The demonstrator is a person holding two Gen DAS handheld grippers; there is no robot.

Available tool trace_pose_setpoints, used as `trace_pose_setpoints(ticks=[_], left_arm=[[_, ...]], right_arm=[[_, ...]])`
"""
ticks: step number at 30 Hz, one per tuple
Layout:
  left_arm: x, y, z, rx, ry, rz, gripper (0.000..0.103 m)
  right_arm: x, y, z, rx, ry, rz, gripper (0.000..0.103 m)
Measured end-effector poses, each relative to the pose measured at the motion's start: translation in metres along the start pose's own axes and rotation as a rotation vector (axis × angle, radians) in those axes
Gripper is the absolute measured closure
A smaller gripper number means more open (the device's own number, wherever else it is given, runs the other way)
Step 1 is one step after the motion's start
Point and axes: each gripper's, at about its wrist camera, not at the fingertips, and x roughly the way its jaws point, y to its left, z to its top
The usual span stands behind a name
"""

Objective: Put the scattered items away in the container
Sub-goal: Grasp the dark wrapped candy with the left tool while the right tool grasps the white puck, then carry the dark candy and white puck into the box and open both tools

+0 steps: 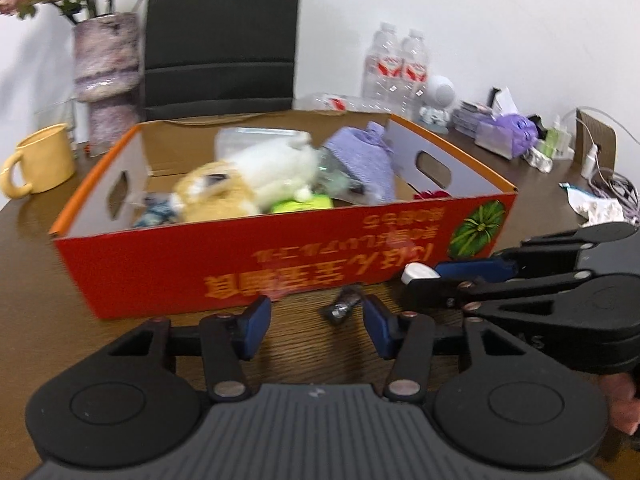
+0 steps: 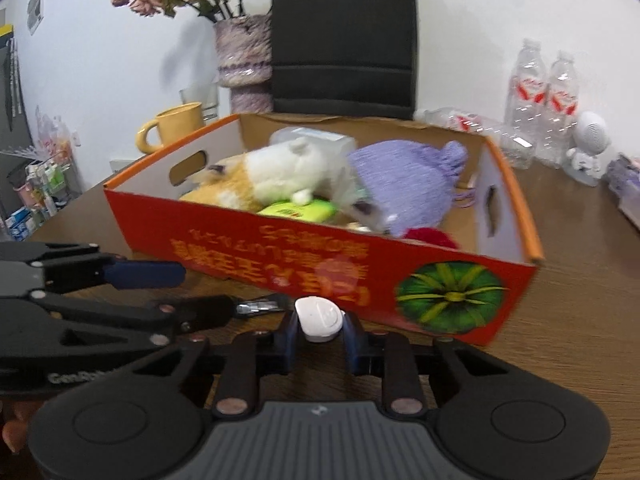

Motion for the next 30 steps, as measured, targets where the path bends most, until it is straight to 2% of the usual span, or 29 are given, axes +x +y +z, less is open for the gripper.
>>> trace_pose_setpoints(ticks=[3, 5, 7, 8, 9, 13, 20, 24, 30], left_arm=[[0.012, -0.01, 0.001, 0.026, 0.022, 0.007, 0.051], [0.019, -0.015, 0.002, 0.035, 0.034, 0.017, 0.056], [0.021, -0.02, 0.002, 0.064, 0.027, 0.04, 0.066], [0.021, -0.022, 0.002, 0.071, 0.029, 0.03, 0.082], [0.021, -0.023, 0.002, 0.071, 0.031, 0.019, 0.088], [0.016, -0.033, -0.003, 0.11, 0.021, 0.068, 0.089], [-0.019, -0.033, -0.011, 0.061, -0.037, 0.057, 0.089], [-0.049, -0.029, -0.001, 0.046, -0.099, 0.062, 0.089], [-0.088, -0.013, 0.028, 0.006, -0.193, 0.055, 0.089]], right_arm=[[-0.005, -0.012, -0.003, 0.021, 0.005, 0.0, 0.08], [-0.008, -0.019, -0.005, 0.028, 0.007, 0.002, 0.08], [-0.011, -0.024, -0.007, 0.03, 0.009, 0.005, 0.08], [-0.012, -0.026, -0.008, 0.032, 0.009, 0.008, 0.08], [-0.013, -0.028, -0.008, 0.034, 0.01, 0.012, 0.08], [-0.019, -0.031, -0.007, 0.038, -0.002, 0.022, 0.08], [-0.034, -0.031, -0.005, 0.044, -0.04, 0.047, 0.08], [-0.044, -0.025, -0.002, 0.038, -0.063, 0.055, 0.08], [-0.068, -0.013, 0.012, 0.02, -0.151, 0.039, 0.08]])
